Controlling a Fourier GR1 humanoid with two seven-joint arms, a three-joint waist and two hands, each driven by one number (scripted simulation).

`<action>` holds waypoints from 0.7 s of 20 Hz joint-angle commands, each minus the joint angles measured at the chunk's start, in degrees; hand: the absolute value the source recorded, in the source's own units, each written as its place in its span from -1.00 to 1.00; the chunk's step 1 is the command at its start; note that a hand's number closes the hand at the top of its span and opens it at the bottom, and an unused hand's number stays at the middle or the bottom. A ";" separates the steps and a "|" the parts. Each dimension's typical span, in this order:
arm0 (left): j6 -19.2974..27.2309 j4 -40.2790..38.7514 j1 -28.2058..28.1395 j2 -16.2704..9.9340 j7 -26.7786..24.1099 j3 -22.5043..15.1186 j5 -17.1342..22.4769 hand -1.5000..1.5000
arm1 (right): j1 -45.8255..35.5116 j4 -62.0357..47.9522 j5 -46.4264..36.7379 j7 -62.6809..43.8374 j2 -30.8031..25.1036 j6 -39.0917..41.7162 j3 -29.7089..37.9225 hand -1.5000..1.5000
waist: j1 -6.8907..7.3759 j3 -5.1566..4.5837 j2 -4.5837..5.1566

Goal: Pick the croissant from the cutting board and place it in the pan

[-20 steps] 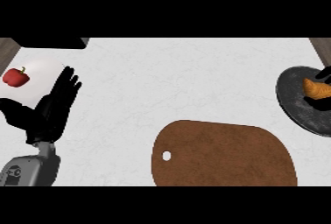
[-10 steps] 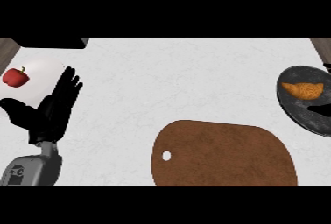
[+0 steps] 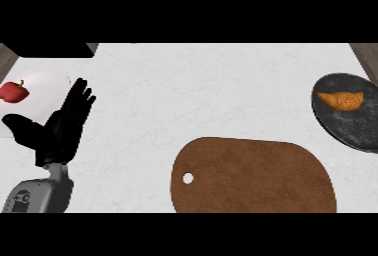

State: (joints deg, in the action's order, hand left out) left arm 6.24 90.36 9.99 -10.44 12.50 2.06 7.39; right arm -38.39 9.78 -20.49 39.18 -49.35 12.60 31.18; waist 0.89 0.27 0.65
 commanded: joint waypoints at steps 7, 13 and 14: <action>-1.54 -1.08 -0.19 -1.12 -0.79 1.52 0.84 0.00 | 10.26 -2.39 6.64 9.34 -9.71 24.80 5.53 -1.00 | -0.46 0.15 0.07; -1.52 -0.91 -1.15 -0.13 -2.11 1.04 0.41 0.00 | 14.69 0.05 7.76 10.79 -10.18 24.63 5.75 -1.00 | -0.40 0.11 -0.09; -1.08 0.47 0.58 -0.73 0.69 1.47 0.96 0.00 | 14.58 0.75 8.16 10.99 -9.92 24.54 5.85 -1.00 | -0.42 0.09 -0.23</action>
State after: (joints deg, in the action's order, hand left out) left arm 4.52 90.46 9.28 -11.56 12.20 3.80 8.64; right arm -26.08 9.82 -13.22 42.78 -58.55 28.60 36.64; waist 0.54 0.38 0.54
